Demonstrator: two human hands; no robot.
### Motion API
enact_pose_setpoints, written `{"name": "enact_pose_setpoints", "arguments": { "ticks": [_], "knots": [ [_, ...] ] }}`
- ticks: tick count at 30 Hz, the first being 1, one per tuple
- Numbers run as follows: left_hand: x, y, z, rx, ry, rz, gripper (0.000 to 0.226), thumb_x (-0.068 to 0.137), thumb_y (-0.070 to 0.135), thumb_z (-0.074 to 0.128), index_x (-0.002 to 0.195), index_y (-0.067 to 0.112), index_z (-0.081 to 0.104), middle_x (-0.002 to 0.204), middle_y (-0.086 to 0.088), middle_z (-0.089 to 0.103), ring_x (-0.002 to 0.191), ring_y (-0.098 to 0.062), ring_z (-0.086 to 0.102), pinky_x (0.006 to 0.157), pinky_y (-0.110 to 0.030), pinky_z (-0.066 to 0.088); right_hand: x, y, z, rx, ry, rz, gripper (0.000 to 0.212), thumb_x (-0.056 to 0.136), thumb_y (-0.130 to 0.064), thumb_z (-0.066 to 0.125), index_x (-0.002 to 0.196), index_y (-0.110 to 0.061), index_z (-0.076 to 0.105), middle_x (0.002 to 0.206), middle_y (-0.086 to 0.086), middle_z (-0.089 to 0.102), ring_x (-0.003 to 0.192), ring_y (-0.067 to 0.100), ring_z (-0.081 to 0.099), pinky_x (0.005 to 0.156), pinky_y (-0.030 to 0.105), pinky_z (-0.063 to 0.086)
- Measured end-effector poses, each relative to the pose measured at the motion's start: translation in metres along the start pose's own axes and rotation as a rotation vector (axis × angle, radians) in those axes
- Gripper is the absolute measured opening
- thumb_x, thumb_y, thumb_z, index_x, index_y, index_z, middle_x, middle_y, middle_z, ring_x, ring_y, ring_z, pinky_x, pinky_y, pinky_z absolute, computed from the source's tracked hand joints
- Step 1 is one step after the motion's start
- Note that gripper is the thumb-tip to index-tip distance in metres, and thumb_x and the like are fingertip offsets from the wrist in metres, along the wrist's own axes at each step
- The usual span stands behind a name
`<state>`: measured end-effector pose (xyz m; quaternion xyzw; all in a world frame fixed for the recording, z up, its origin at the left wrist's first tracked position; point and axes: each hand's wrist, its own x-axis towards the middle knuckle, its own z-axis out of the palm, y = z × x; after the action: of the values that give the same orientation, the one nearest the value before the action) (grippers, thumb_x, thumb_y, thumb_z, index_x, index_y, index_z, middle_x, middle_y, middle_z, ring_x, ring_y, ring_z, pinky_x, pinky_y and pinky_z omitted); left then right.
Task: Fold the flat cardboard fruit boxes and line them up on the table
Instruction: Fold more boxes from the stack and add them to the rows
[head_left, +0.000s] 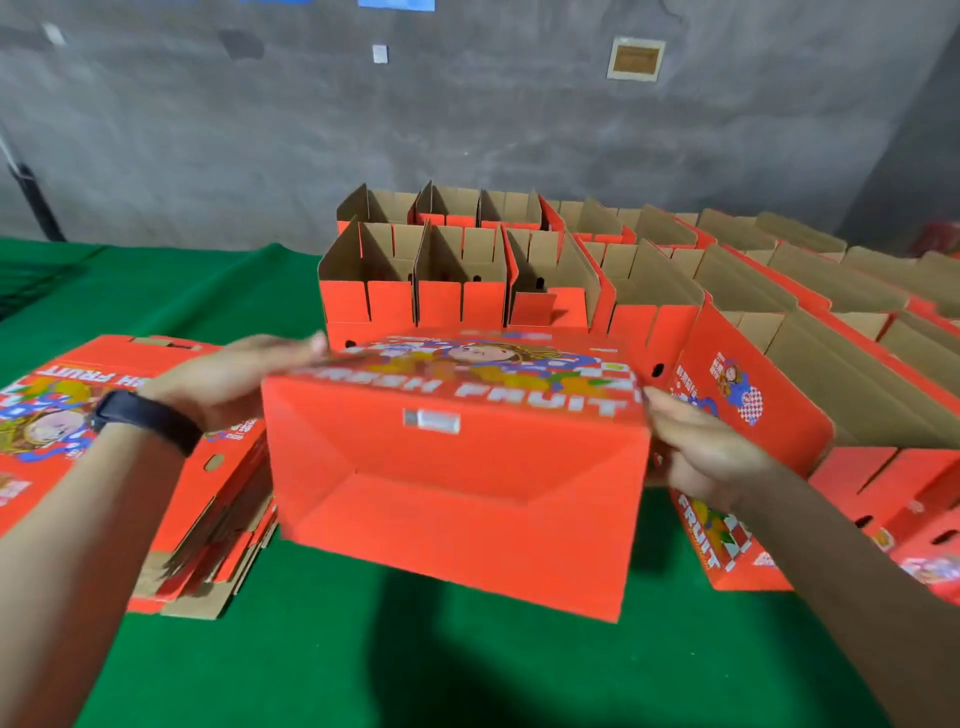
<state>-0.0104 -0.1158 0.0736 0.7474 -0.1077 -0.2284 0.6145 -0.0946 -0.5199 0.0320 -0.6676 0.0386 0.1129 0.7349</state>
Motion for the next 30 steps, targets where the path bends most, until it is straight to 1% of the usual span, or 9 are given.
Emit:
{"name": "enact_pose_setpoints", "arguments": {
  "ticks": [4,7,9,13,17,19,21,26,30],
  "knots": [
    [0.011,-0.034,0.015,0.01,0.058,0.01,0.058,0.067,0.012,0.08,0.12,-0.001,0.058,0.104,-0.017,0.068,0.073,-0.018,0.068,0.064,-0.023,0.056,-0.007,0.012,0.004,-0.229,0.008,-0.141,0.034,0.076,0.0,0.072,0.106,-0.009,0.059,0.106,0.002,0.071,0.102,0.02,0.065,0.088,0.031,0.055],
    [0.026,-0.055,0.027,0.263,0.161,0.033,0.054,0.069,-0.018,0.066,0.12,-0.003,0.056,0.096,-0.029,0.061,0.073,-0.022,0.057,0.068,-0.029,0.047,-0.005,0.022,0.007,-0.509,0.088,-0.213,0.036,0.067,-0.002,0.083,0.095,-0.01,0.063,0.146,0.001,0.041,0.133,0.012,0.038,0.099,0.025,0.042],
    [0.038,-0.071,0.039,0.422,0.255,0.042,0.051,0.066,-0.016,0.069,0.112,0.001,0.059,0.097,-0.02,0.064,0.074,-0.015,0.056,0.07,-0.024,0.044,-0.007,0.037,0.011,-0.607,0.116,-0.24,0.035,0.065,-0.009,0.086,0.09,-0.019,0.064,0.155,-0.006,0.015,0.135,0.006,0.027,0.103,0.031,0.037],
    [0.053,-0.102,0.069,0.437,0.429,-0.028,0.048,0.073,-0.008,0.072,0.117,0.003,0.055,0.099,-0.012,0.065,0.084,-0.02,0.058,0.073,-0.027,0.045,-0.007,0.087,0.019,-0.783,0.225,-0.43,0.035,0.061,-0.017,0.09,0.083,-0.027,0.065,0.156,0.003,0.008,0.136,0.02,0.028,0.113,0.033,0.028],
    [0.055,-0.105,0.102,0.044,0.281,-0.19,0.039,0.092,0.027,0.061,0.126,0.016,0.045,0.108,-0.008,0.065,0.076,-0.016,0.066,0.061,-0.026,0.051,-0.001,0.144,0.016,-0.943,0.252,-0.408,0.026,0.073,-0.02,0.083,0.094,-0.014,0.067,0.151,-0.01,-0.007,0.138,0.013,0.014,0.105,0.0,-0.001],
    [0.055,-0.097,0.116,-0.071,0.212,-0.259,0.062,0.084,0.056,0.057,0.132,0.02,0.042,0.127,-0.006,0.058,0.1,-0.022,0.062,0.084,-0.038,0.05,0.0,0.163,0.014,-1.06,0.282,-0.394,0.023,0.082,-0.023,0.075,0.102,-0.015,0.067,0.151,-0.006,-0.013,0.143,0.022,0.016,0.107,0.004,-0.007],
    [0.054,-0.082,0.129,-0.197,0.204,-0.232,0.089,0.069,0.074,0.055,0.138,0.02,0.039,0.128,-0.002,0.058,0.107,-0.023,0.059,0.092,-0.051,0.047,-0.001,0.173,0.018,-1.135,0.288,-0.432,0.023,0.086,-0.022,0.071,0.107,-0.013,0.066,0.15,-0.002,-0.015,0.143,0.032,0.024,0.114,0.02,0.006],
    [0.047,-0.025,0.154,-0.505,0.218,-0.134,0.084,0.058,0.069,0.059,0.122,0.015,0.052,0.101,-0.008,0.073,0.082,-0.02,0.072,0.047,-0.032,0.055,-0.007,0.178,0.021,-1.013,0.298,-0.622,0.023,0.082,-0.007,0.073,0.104,-0.009,0.071,0.152,0.021,0.014,0.128,0.038,0.044,0.105,0.044,0.039],
    [0.055,0.002,0.169,-0.481,0.282,-0.174,0.092,0.072,0.052,0.073,0.144,0.012,0.03,0.12,-0.01,0.056,0.098,-0.028,0.062,0.08,-0.046,0.053,-0.001,0.175,0.009,-1.077,0.267,-0.566,0.019,0.089,-0.016,0.067,0.108,-0.016,0.069,0.158,0.006,-0.008,0.14,0.03,0.031,0.112,0.031,0.023]
  ]
}}
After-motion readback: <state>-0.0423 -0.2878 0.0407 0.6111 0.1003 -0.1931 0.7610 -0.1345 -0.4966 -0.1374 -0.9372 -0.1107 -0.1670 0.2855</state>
